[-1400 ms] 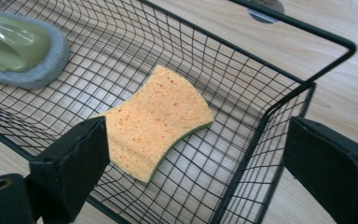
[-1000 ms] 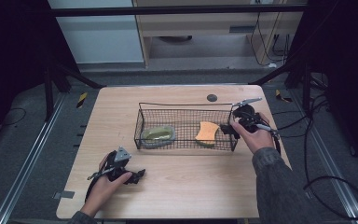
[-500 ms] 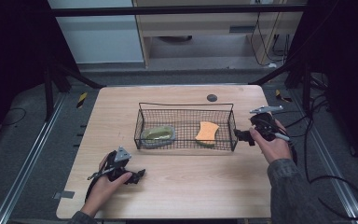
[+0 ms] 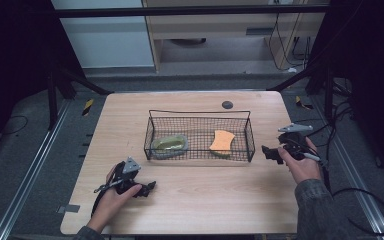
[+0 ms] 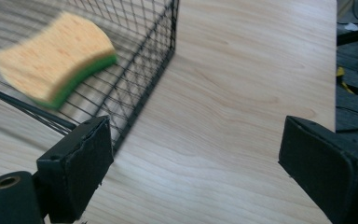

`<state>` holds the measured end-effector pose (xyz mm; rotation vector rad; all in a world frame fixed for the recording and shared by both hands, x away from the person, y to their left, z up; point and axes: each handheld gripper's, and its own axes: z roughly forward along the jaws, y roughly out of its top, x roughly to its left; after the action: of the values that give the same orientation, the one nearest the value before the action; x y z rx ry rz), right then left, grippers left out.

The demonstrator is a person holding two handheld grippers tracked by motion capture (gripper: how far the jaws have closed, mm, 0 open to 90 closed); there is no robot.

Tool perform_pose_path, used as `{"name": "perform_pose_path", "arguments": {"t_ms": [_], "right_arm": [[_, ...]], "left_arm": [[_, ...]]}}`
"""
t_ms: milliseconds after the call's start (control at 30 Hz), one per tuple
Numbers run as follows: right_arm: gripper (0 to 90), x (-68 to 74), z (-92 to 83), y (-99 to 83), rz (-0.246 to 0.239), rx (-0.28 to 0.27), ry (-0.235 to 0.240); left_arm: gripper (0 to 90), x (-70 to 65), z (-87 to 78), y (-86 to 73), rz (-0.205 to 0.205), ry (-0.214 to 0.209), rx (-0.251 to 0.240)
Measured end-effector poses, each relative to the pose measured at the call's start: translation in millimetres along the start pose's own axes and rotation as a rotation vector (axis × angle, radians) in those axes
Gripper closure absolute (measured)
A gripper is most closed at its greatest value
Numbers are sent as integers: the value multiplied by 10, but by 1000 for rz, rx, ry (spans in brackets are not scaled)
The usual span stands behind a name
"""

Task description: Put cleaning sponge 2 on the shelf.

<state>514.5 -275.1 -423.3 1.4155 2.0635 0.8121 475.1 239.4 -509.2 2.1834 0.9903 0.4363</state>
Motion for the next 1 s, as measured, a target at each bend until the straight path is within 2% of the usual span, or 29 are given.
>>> {"name": "perform_pose_path", "arguments": {"t_ms": [333, 467, 667, 833, 1000], "right_arm": [[103, -117, 197, -194, 37, 28, -12], [104, -180, 291, -276, 76, 35, -8], [103, -176, 436, -414, 142, 47, 10], [99, -221, 495, -442, 157, 47, -17], [98, -287, 538, -461, 202, 35, -22]], "left_arm": [[0, 1, 0, 0, 1, 0, 0], [0, 0, 0, 0, 0, 0, 0], [0, 0, 0, 0, 0, 1, 0], [0, 0, 0, 0, 0, 1, -1], [0, 0, 0, 0, 0, 0, 0]]}}
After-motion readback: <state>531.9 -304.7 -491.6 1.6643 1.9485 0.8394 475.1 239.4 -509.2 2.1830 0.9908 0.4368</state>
